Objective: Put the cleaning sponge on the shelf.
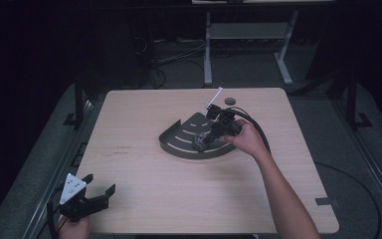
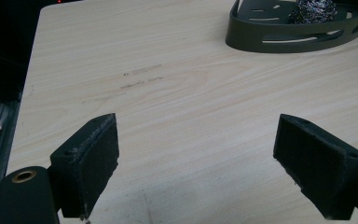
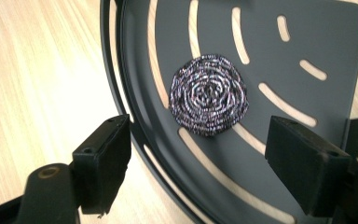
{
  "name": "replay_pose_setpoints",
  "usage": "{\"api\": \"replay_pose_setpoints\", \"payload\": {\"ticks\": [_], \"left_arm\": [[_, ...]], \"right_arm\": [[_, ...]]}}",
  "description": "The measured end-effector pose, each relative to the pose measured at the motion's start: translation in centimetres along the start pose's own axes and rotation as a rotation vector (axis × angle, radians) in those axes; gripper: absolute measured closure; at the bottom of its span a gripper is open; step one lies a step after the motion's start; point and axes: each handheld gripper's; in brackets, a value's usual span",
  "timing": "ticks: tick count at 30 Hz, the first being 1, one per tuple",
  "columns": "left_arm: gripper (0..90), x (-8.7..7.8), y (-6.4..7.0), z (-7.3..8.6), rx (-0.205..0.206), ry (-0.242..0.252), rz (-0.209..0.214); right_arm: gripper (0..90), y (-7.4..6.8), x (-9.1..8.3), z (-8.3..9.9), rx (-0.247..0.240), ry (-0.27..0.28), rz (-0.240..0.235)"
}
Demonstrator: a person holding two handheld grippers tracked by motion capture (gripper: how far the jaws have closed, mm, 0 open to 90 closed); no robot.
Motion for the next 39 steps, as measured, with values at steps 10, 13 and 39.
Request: {"api": "replay_pose_setpoints", "payload": {"ticks": [10,13,39], "left_arm": [[13.4,0.0,0.0,0.0,0.001,-0.004,-0.002],[13.4,0.1,0.0,0.0,0.004,-0.005,-0.002],[13.3,0.1,0.1,0.0,0.003,-0.007,-0.001]], "right_arm": [[21.8,-0.3,-0.9,1.3,0.007,0.013,-0.007],[21.8,-0.3,-1.1,1.8,0.01,0.022,-0.008],[21.3,-1.6,-1.8,4.6,-0.006,0.035,-0.019]]}}
Point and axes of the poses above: each handheld gripper's, and its own axes: x roughly forward along the jaws, z roughly out of its underside, y roughly to its right, and after that the axes turned 2 degrees about -y, right-handed
